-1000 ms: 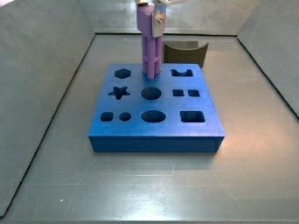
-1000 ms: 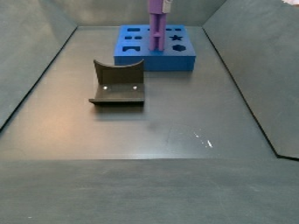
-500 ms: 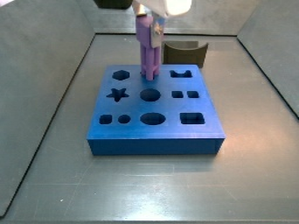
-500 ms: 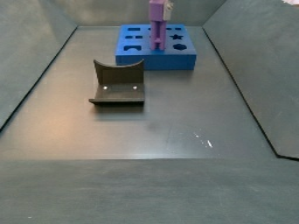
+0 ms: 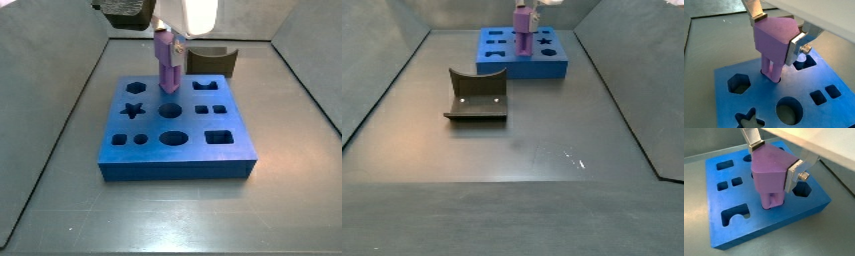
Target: Insert the 3 prong object.
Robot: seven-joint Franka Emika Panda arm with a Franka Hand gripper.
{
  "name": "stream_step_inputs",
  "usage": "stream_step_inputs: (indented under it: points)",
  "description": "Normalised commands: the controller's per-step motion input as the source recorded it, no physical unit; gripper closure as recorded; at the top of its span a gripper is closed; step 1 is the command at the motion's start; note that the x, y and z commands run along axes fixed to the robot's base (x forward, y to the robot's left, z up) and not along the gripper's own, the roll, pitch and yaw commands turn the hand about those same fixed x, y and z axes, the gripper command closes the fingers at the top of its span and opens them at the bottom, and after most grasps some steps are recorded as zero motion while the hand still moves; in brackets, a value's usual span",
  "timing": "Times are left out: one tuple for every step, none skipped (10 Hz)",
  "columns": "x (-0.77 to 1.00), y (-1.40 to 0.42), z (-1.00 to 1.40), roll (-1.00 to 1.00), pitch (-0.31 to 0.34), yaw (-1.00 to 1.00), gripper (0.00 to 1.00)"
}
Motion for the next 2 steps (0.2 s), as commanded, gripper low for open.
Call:
stream_step_inputs:
  points:
    - [-0.03, 0.0, -0.11, 0.0, -0.04, 0.0, 1.0]
    - [0.0, 0.0, 0.0, 0.0, 0.0, 0.0, 1.0]
